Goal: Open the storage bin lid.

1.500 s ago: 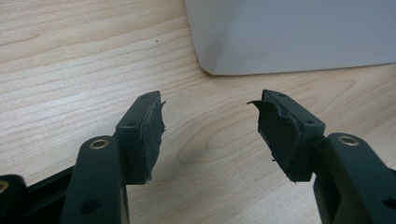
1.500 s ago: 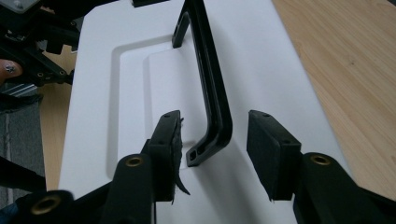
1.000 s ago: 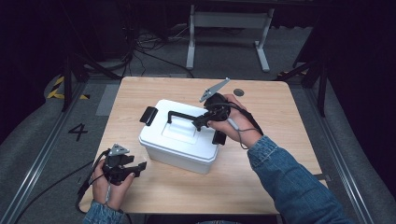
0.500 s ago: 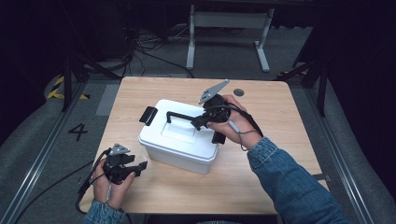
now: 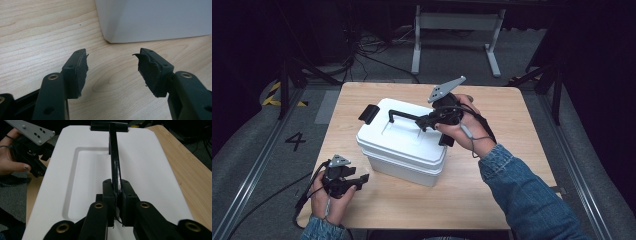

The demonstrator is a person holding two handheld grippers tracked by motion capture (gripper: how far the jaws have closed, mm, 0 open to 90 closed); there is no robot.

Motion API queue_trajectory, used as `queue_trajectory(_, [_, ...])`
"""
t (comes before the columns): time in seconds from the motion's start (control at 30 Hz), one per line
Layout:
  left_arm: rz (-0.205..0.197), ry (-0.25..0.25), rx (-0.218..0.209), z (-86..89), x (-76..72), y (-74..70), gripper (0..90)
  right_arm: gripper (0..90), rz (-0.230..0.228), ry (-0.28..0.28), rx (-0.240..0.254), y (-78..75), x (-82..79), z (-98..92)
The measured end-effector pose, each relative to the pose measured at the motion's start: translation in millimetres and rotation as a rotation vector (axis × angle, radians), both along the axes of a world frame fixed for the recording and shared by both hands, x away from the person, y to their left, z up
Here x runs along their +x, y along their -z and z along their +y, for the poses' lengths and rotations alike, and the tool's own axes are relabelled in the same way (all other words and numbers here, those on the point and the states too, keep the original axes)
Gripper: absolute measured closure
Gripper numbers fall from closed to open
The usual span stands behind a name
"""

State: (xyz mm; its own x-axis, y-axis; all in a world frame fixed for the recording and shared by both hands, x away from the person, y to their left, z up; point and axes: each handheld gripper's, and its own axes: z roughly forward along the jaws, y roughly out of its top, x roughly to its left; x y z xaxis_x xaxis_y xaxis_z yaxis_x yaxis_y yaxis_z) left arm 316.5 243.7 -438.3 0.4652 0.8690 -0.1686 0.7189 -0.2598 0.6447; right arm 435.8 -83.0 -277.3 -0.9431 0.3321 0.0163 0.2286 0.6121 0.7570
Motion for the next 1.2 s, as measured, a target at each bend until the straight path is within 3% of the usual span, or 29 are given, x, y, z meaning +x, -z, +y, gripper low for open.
queue_trajectory(0.2, [-0.006,-0.001,0.001,-0.2,-0.1,0.2,41.4,84.9,-0.009,0.010,0.032,-9.9,-0.8,-7.5])
queue_trajectory(0.53, [-0.001,0.002,0.002,-0.6,0.3,0.2,41.4,84.9,-0.025,0.037,0.027,-20.0,-2.6,-21.5])
queue_trajectory(1.2, [-0.001,0.000,0.005,-1.6,0.1,0.9,41.5,84.9,-0.041,0.177,0.041,-32.3,1.8,-95.8])
